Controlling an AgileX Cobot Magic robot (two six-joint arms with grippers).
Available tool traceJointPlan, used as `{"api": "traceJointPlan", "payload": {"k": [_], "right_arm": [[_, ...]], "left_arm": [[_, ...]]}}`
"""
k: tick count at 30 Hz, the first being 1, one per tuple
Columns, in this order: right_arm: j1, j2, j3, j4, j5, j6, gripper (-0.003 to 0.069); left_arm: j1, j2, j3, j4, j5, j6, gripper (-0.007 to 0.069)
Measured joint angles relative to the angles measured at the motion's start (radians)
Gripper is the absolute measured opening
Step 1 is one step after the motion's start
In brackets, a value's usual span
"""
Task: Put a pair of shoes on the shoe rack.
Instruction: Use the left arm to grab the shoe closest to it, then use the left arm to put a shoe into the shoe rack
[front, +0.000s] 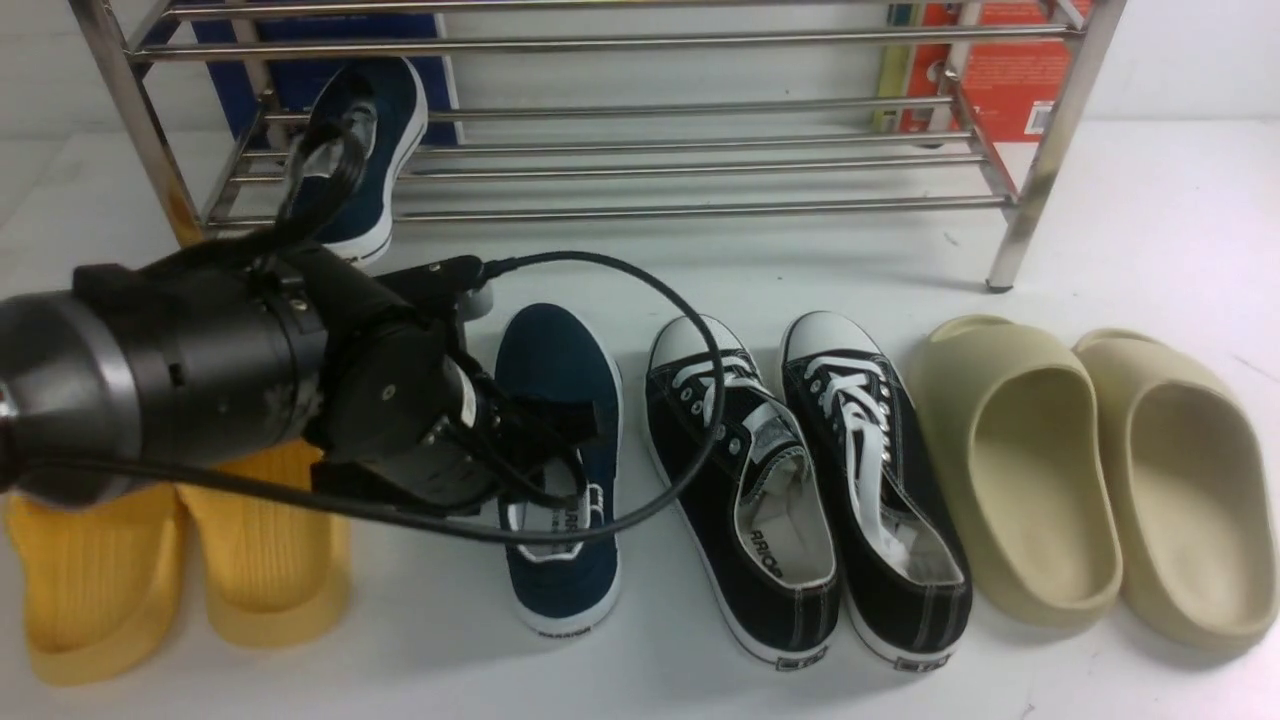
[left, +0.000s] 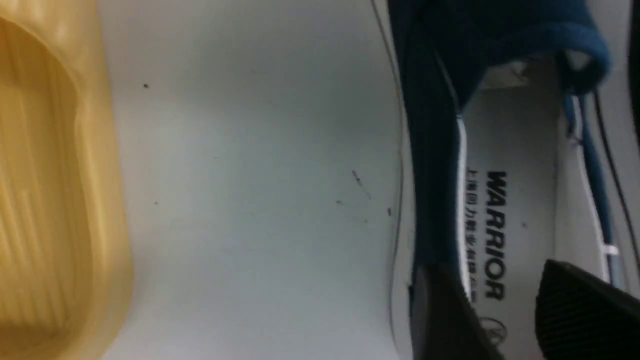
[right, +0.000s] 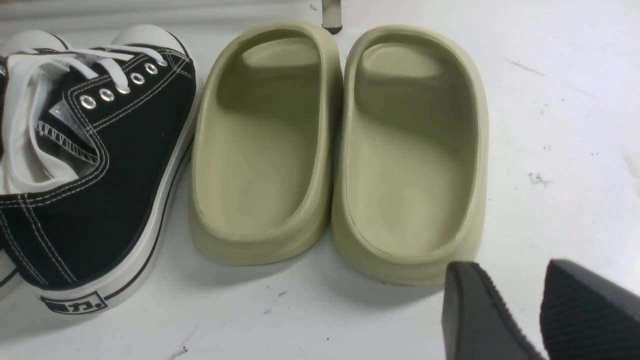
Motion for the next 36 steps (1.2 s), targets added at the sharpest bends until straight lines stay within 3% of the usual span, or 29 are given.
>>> {"api": "traceJointPlan", "payload": {"k": [4, 8, 18, 30, 36], "right_arm": [[0.000, 0.000, 0.000, 0.000, 0.000, 0.000, 0.0239], [0.000, 0.000, 0.000, 0.000, 0.000, 0.000, 0.0239], [0.000, 0.000, 0.000, 0.000, 0.000, 0.000, 0.0239], [0.000, 0.000, 0.000, 0.000, 0.000, 0.000, 0.0239], [0.000, 0.000, 0.000, 0.000, 0.000, 0.000, 0.0239]], "left_arm": [[0.001, 0.046, 0.000, 0.004, -0.023, 0.000, 0.0324], [0.001, 0.105, 0.000, 0.004, -0.033, 0.000, 0.0269], [0.001, 0.128, -0.004, -0.019, -0.021, -0.001, 0.0005], [0.001, -0.088, -0.024, -0.039, 0.119, 0.018, -0.0002], [0.001, -0.123, -0.101, 0.048, 0.111, 0.017, -0.0002]]}}
